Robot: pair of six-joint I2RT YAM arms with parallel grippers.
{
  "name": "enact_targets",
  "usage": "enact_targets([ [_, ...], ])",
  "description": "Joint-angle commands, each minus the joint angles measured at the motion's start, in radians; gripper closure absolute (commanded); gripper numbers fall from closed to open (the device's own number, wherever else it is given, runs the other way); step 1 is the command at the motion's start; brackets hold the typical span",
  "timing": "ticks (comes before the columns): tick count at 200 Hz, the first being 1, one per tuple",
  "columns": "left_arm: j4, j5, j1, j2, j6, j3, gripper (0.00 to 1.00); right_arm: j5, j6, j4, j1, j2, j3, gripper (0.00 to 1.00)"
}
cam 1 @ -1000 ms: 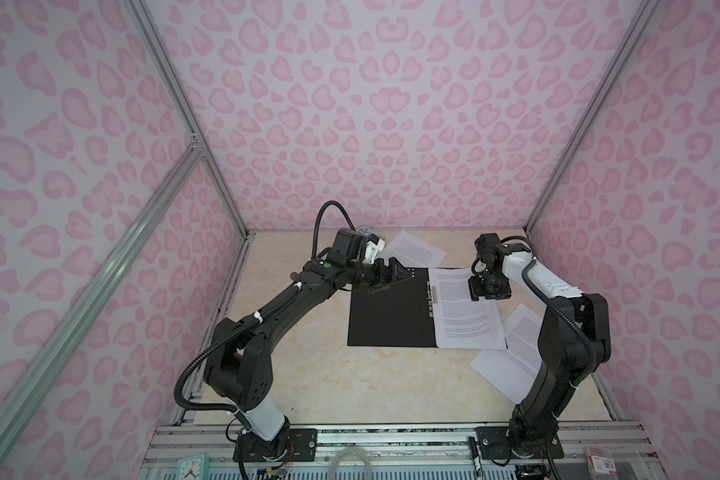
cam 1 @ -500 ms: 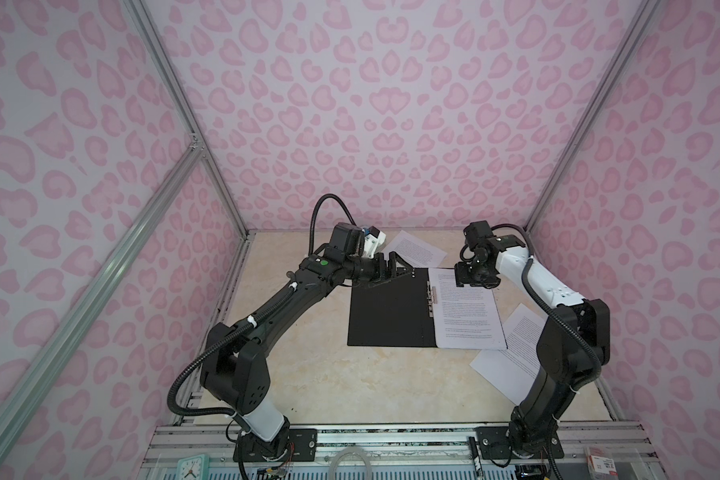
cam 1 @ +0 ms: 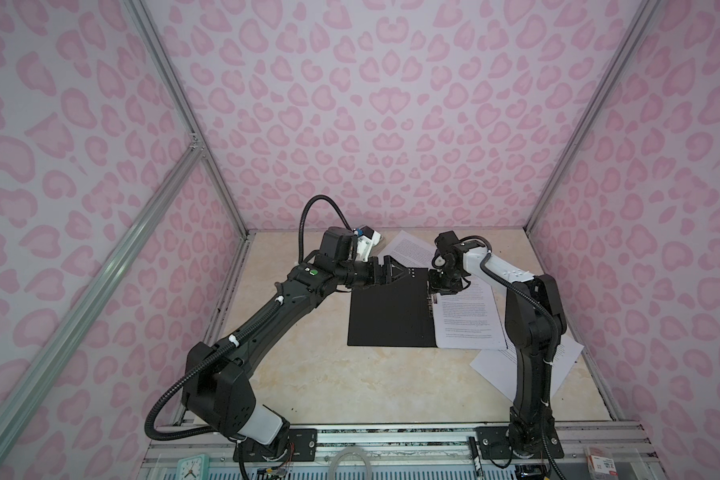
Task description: Put the files into the folder
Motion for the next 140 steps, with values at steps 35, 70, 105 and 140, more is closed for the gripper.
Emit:
enact_targets([
  [35,0.006,-0.014,0.0,-0.019,0.002,-0.019,0.02,-0.005,0.026,-0.002,0.001,0.049,0.024,0.69],
  [70,0.004,-0.017,0.0,-0.021,0.003,-0.017,0.02,0.012,0.026,-0.013,0.001,0.06,0.019,0.74],
  [105,0.002,-0.017,0.0,-0.017,-0.002,-0.02,0.02,0.003,0.031,-0.008,0.004,0.045,0.012,0.8],
  [140,0.003,-0.029,0.0,-0.019,-0.007,-0.027,0.02,-0.02,0.038,-0.014,0.014,0.024,0.008,0.86],
])
